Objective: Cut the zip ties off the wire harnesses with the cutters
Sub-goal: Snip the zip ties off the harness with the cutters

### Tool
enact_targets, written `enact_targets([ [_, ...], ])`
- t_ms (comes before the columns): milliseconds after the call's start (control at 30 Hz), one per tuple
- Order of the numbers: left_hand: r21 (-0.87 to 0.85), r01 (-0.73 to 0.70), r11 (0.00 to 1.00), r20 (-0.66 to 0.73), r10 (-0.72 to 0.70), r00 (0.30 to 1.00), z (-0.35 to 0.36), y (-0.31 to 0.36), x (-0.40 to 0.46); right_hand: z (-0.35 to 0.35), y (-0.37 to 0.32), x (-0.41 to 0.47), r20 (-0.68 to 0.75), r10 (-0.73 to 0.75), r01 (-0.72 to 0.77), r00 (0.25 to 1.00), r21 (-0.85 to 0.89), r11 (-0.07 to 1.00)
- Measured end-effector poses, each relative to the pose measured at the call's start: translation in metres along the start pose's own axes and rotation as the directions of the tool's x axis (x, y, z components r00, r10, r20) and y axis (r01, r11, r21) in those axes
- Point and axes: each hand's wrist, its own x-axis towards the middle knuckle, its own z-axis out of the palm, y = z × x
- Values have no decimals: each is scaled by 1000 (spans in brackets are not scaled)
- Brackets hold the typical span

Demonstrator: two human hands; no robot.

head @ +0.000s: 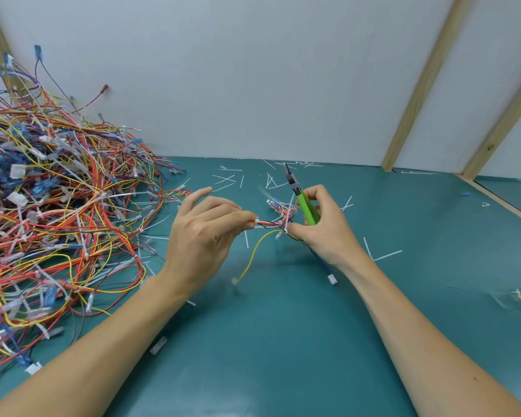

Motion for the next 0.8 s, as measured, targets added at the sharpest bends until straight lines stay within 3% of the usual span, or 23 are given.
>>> enact_targets([
  [133, -33, 84, 996, 68, -82, 994, -1, -5, -2, -2, -7, -1, 110, -43, 34, 993, 84, 996],
  [233, -5, 201, 980, 195, -196, 961, -2, -16, -6, 1, -4, -2, 164, -22, 18, 986, 23, 1000],
  [333, 103, 286, 953, 342, -304, 889, -1, -20, -8, 5, -2, -4, 142, 30, -23, 989, -51, 998],
  [433, 226, 306, 925, 382, -373, 846, 0, -16, -8, 9, -4, -6, 76, 50, -40, 996, -122, 992],
  [500, 222, 310, 924, 383, -375, 844, 0, -12, -6, 15, -6, -8, 28, 39, -33, 999, -182, 983],
  [667, -21, 339, 941, 271, -321, 907, -3, 6, -3, 30, -10, -13, 4, 26, -24, 1000, -272, 962],
  [800, 129, 191, 973, 273, -220, 936, 3, 15, -1, 38, -12, -16, 10, 23, -19, 1000, -286, 958],
])
